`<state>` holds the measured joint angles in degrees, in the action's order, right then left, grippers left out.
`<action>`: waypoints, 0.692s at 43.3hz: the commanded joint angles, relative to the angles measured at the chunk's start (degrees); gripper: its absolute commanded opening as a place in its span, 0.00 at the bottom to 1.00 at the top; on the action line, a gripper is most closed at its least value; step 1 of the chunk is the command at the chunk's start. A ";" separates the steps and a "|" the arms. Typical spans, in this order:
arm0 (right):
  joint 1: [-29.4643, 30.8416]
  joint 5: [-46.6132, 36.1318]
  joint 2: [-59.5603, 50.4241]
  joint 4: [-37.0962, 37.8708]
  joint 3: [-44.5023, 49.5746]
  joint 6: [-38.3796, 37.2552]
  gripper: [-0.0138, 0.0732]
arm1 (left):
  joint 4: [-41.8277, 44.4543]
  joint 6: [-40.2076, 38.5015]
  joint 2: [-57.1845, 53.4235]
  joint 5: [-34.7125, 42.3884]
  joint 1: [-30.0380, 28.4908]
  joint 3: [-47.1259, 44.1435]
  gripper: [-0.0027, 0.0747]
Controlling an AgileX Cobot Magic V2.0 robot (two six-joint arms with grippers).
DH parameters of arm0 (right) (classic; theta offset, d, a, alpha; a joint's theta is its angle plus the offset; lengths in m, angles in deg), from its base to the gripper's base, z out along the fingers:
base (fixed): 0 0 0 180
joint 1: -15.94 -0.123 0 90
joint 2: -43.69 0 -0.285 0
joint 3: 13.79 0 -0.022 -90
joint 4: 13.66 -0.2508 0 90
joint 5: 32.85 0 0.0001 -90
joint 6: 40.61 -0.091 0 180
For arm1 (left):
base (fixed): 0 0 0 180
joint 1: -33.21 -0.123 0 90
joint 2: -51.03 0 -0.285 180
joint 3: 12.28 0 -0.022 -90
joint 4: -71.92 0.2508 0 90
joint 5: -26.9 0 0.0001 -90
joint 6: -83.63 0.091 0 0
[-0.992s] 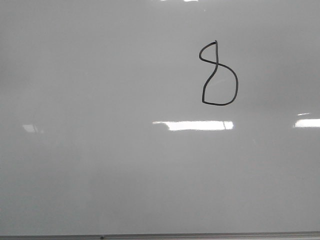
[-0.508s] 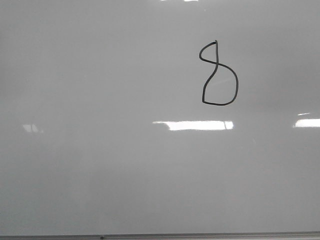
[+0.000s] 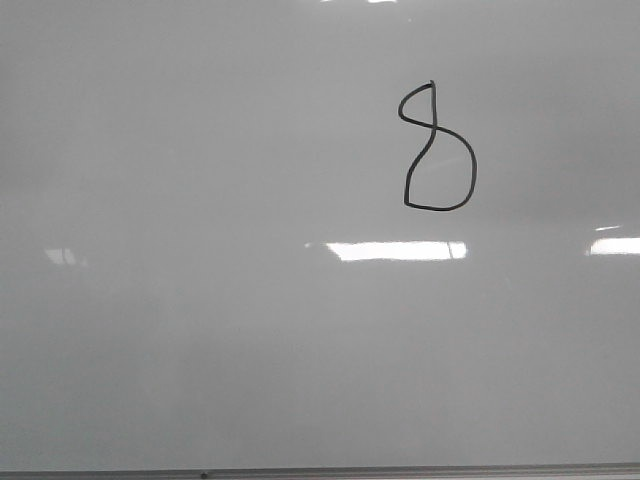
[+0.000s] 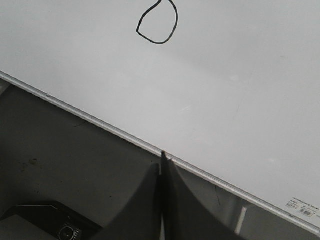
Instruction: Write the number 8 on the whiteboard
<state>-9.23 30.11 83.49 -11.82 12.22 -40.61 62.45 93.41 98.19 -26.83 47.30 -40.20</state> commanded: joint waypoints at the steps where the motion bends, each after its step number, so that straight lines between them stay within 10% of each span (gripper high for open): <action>1: 0.33 -2.35 0.09 0.89 -1.52 0.00 0.04 | -1.10 -0.08 0.04 4.53 0.52 1.46 0.01; 30: 0.33 -2.27 0.09 0.89 -1.52 0.00 0.04 | 4.69 3.05 -2.83 9.79 -2.03 -0.69 0.01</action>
<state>-9.23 30.96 83.45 -11.82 12.22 -40.61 64.82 95.45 97.25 -23.94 46.86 -41.02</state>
